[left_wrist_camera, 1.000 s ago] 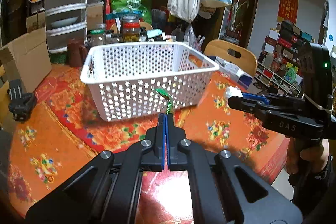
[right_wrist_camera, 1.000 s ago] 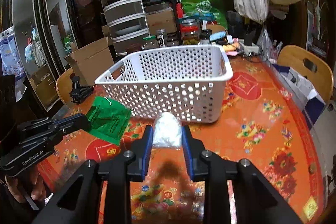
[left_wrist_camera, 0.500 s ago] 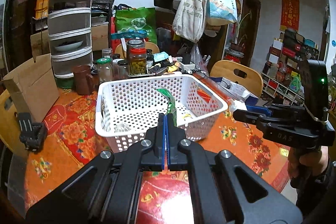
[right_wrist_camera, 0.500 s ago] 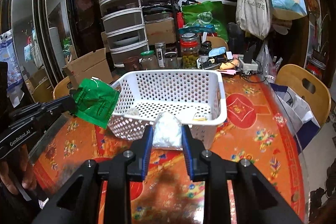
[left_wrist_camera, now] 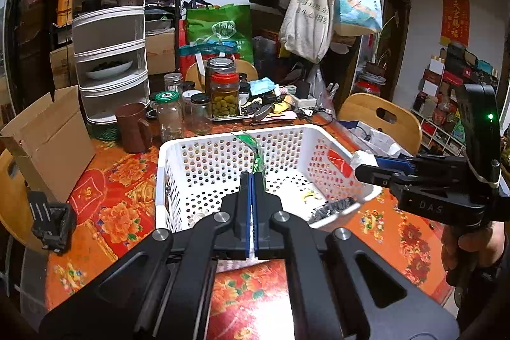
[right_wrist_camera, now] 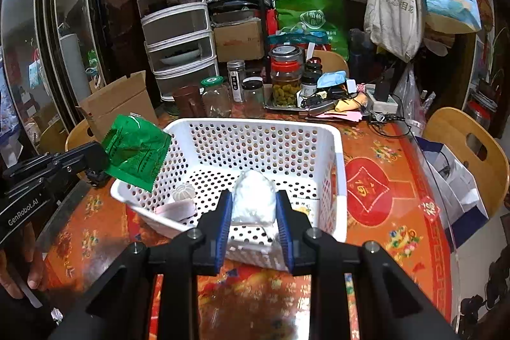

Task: Organize soft objects
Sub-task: 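Lift and carry the green packet and white bag over the white basket, then open both tools to drop the packet and bag into the basket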

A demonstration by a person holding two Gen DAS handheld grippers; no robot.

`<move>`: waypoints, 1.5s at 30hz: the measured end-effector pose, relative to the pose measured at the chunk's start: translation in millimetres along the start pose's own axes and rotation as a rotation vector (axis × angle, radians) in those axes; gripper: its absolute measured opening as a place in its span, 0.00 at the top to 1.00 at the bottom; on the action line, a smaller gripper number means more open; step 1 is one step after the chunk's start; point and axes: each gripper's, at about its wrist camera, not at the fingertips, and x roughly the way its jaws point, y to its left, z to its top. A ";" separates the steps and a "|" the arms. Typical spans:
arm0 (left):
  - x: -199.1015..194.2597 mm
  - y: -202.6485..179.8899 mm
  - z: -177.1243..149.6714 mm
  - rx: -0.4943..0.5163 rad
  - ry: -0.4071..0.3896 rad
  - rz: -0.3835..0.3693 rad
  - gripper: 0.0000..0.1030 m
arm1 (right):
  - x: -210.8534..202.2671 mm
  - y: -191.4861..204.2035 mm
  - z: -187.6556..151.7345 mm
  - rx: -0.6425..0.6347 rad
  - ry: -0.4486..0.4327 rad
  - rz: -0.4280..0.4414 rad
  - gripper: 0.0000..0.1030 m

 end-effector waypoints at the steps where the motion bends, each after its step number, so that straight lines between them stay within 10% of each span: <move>1: 6.0 1.0 2.7 0.000 0.008 0.000 1.00 | 6.9 -0.2 3.9 -0.002 0.008 0.000 0.75; 28: 145.3 20.0 -11.4 -0.032 0.209 0.036 0.99 | 119.0 -10.3 16.6 0.038 0.169 -0.008 0.74; 30: 145.6 19.3 -13.0 -0.027 0.215 0.041 0.98 | 117.3 -10.4 16.1 0.038 0.169 -0.016 0.58; 33: 140.6 21.5 -14.7 -0.045 0.201 0.046 0.58 | 106.5 -11.4 13.7 0.036 0.146 -0.030 0.20; 35: 125.5 24.0 -14.9 -0.057 0.138 0.095 0.07 | 94.5 -12.9 10.7 0.036 0.121 -0.036 0.13; 45: 35.7 31.8 -40.7 -0.067 0.058 0.118 0.00 | -11.1 -23.2 -39.5 0.082 -0.052 -0.083 0.00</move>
